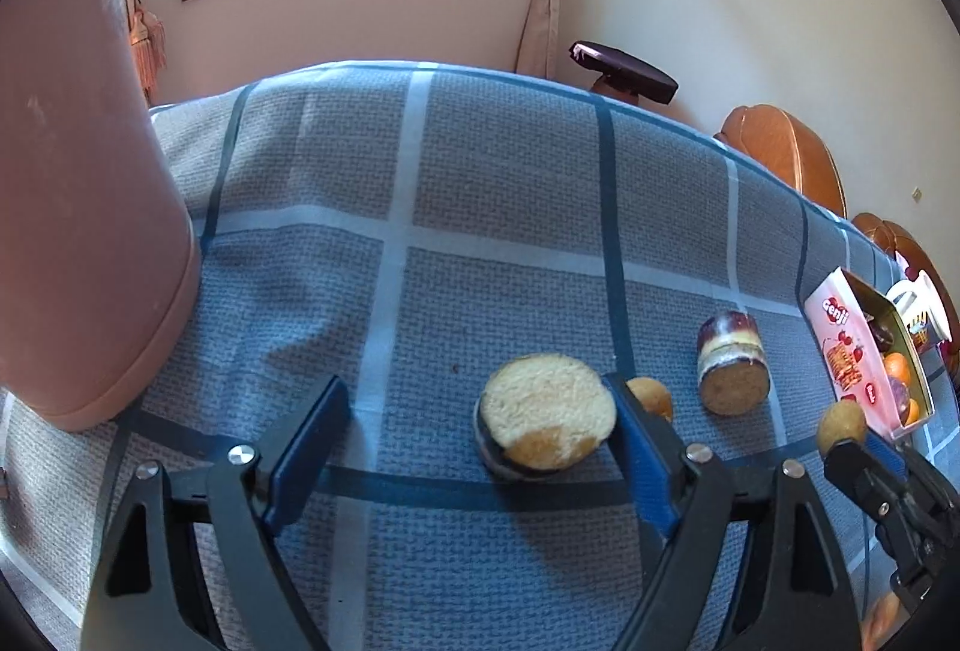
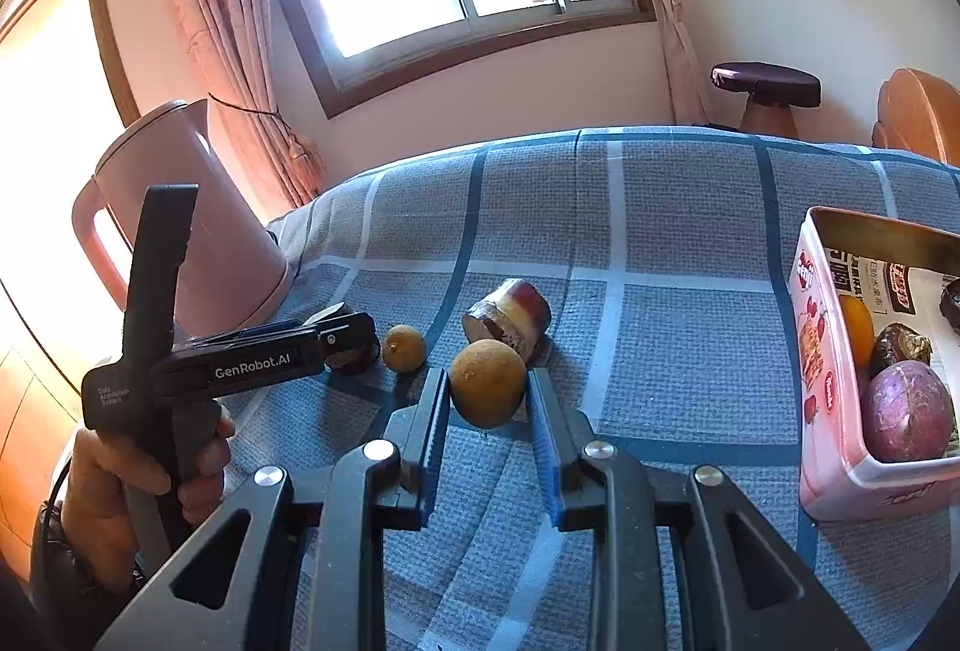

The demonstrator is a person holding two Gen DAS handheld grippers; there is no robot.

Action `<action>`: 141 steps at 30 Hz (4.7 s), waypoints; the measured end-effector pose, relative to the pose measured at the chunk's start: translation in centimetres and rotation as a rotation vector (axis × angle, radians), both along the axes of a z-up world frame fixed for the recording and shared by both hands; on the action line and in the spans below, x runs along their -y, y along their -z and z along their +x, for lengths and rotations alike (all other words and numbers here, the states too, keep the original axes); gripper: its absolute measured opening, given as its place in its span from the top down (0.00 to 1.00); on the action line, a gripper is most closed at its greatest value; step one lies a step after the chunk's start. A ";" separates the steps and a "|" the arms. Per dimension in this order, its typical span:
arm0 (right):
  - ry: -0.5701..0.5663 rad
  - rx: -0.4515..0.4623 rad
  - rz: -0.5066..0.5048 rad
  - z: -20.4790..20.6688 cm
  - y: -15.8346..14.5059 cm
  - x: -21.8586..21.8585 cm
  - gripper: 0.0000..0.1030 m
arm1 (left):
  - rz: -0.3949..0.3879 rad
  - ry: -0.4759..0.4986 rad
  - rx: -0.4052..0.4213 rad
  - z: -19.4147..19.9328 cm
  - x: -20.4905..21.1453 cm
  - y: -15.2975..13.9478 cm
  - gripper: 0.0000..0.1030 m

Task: Organize fruits
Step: 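Grasp the sliced round brown cake with the left tool while the right tool holds the fruit, then carry the cake into the tin and open the left tool while the right tool carries the fruit, then lower the brown fruit into the tin and open the right tool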

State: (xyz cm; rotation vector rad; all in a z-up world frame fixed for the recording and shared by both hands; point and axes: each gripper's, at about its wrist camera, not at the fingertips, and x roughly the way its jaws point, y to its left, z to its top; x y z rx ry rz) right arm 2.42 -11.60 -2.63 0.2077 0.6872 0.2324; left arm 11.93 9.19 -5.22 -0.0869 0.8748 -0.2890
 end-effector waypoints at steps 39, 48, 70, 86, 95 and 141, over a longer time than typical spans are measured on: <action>0.016 0.195 0.011 -4.6 -3.1 4.1 0.73 | 0.109 -0.174 0.371 -9.6 7.1 -4.3 0.60; 0.055 0.215 -0.004 -5.8 -3.7 7.8 0.72 | 0.115 -0.131 0.378 -10.8 11.8 -4.4 0.60; 0.198 0.258 -0.106 -6.9 -4.8 17.6 0.73 | 0.101 -0.015 0.417 -11.7 21.7 -5.6 0.60; 0.335 0.210 -0.141 -6.8 -4.2 25.6 0.73 | 0.068 0.132 0.434 -11.4 30.0 -6.0 0.60; 0.310 0.116 -0.210 -5.0 -2.8 25.5 0.72 | 0.062 0.181 0.360 -10.4 32.9 -4.7 0.60; 0.373 0.206 -0.126 -6.3 -3.6 25.7 0.21 | 0.129 -0.191 0.567 -13.8 23.8 -6.9 0.00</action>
